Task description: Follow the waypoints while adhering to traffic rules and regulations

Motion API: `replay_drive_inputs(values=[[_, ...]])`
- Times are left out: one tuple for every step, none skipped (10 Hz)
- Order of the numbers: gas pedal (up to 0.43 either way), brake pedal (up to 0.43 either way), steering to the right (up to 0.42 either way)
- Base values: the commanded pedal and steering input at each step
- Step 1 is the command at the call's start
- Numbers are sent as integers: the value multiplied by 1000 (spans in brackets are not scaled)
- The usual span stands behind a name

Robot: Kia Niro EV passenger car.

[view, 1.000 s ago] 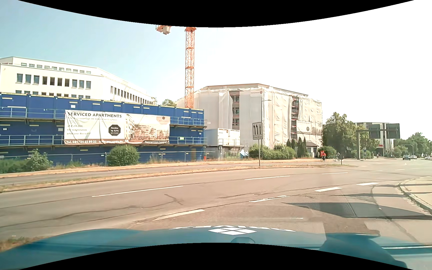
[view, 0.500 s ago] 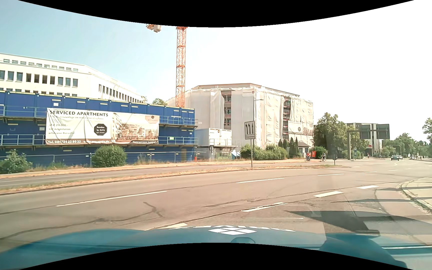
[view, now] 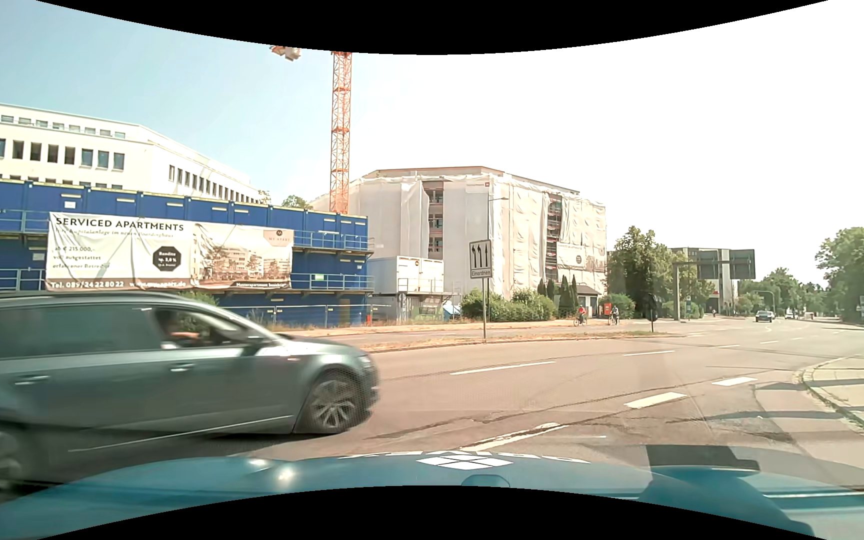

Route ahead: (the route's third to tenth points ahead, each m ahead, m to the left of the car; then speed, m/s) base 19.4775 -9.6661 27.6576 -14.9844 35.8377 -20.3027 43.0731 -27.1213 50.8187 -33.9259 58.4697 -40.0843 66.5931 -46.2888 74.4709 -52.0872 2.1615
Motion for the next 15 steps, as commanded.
replay_drive_inputs(values=[[287,0,217],[287,0,228],[287,0,239],[299,0,247],[299,0,256],[299,0,264],[299,0,268],[311,0,271],[319,0,271],[319,0,270],[319,0,269],[319,0,271],[319,0,278],[319,0,284],[319,0,287]])
